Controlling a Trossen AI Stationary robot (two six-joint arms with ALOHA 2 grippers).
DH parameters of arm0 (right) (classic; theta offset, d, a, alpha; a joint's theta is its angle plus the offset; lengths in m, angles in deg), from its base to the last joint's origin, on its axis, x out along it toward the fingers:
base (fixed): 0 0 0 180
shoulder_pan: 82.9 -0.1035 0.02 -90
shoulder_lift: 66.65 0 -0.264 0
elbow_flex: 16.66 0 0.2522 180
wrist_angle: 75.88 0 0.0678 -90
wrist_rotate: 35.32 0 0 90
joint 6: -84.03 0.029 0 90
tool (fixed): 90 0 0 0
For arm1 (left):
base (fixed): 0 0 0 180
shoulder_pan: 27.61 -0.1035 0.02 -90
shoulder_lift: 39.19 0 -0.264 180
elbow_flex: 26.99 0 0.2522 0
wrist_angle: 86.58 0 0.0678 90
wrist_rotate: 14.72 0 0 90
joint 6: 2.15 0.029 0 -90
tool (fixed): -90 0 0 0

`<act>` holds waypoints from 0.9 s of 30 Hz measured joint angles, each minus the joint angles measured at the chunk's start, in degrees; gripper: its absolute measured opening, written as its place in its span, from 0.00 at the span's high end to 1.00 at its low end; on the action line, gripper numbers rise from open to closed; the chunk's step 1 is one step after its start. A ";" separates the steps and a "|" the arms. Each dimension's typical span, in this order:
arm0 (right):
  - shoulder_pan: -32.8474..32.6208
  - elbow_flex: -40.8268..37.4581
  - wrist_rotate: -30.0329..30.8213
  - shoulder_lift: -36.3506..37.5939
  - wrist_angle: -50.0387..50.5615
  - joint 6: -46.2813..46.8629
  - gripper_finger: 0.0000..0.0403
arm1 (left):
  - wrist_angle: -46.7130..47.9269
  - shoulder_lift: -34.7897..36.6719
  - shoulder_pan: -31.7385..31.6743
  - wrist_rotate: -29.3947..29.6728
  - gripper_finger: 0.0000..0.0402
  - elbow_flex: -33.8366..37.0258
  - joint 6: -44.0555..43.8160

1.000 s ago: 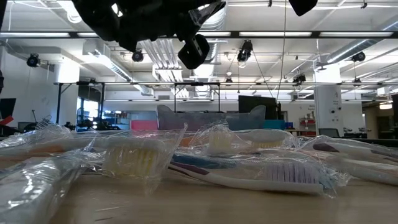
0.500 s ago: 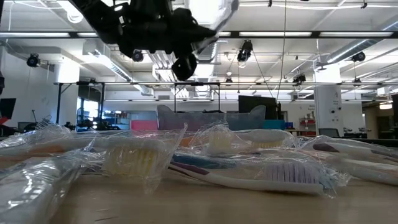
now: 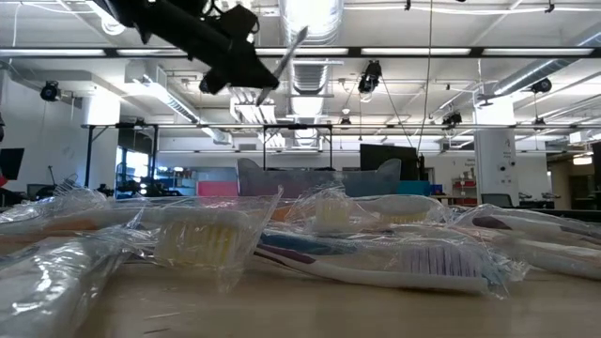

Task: Pick & Place Toothbrushes
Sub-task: Put the purple toothbrush into the pink bin

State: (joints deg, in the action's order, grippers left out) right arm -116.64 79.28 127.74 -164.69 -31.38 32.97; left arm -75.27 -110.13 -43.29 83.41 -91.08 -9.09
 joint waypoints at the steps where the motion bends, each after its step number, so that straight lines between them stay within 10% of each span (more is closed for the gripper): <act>1: 0.00 0.00 0.00 0.00 -0.06 0.06 0.57 | 0.72 0.71 0.01 3.47 0.92 0.01 0.68; 9: 0.00 -0.02 -2.99 -0.04 -1.27 -1.91 0.55 | 2.41 2.18 -0.37 21.42 0.92 1.49 5.02; 27: 0.00 -0.09 -4.17 -0.07 -2.75 -1.82 0.69 | -7.96 1.86 -2.14 23.44 0.92 9.35 -5.25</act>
State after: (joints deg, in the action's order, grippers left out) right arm -116.64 79.19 123.56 -164.75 -34.13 31.14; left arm -83.23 -108.27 -45.43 106.85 -81.72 -14.34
